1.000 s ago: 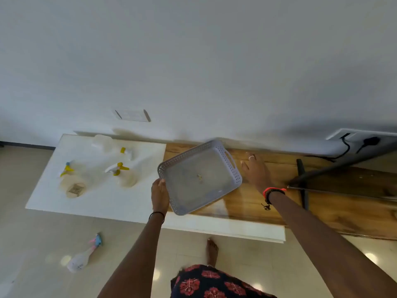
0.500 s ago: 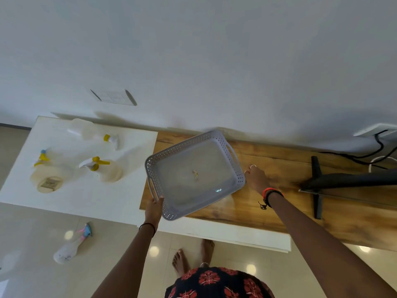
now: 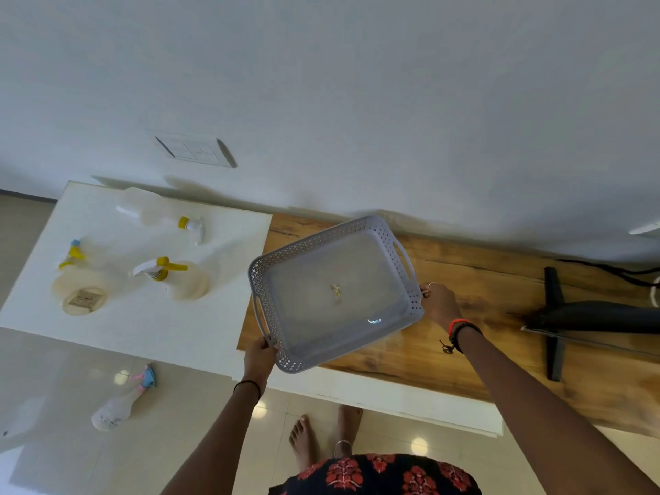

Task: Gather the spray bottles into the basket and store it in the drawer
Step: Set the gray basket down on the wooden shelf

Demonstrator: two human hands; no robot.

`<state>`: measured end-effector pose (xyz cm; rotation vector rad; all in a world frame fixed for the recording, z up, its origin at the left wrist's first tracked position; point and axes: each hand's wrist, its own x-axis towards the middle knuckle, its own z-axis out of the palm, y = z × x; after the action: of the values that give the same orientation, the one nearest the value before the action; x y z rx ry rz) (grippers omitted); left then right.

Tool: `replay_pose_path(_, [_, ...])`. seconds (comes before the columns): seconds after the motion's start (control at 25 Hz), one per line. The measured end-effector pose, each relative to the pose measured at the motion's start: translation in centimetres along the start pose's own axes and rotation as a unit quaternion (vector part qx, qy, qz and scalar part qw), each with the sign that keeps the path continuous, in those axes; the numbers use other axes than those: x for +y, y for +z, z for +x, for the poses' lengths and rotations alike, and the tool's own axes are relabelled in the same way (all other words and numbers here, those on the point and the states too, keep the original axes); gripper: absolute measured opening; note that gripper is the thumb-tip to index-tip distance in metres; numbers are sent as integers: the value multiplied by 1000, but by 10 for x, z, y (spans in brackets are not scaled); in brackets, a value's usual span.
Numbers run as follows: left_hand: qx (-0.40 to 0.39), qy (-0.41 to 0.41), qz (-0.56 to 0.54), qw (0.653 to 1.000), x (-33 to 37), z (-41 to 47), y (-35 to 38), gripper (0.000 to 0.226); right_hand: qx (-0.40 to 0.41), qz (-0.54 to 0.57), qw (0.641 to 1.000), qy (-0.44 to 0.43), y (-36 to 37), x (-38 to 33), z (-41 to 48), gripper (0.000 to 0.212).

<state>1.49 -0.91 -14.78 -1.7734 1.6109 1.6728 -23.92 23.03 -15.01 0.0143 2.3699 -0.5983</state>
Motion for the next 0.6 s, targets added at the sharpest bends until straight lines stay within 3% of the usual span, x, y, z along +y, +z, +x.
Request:
replay_pose_path(0.12, [-13,-8,-39,999,-1,2,-3,33,13,12,1000,-4,1,2,2,21])
replay_pose_path(0.28, [-12,-7,-62,998,3,4,-7,38,36,36,999,13,3,5,-1,25])
replay_pose_path(0.6, [-25,34,-26,999,34,11,-5,35,76,169,974,128,14,38,-35,28])
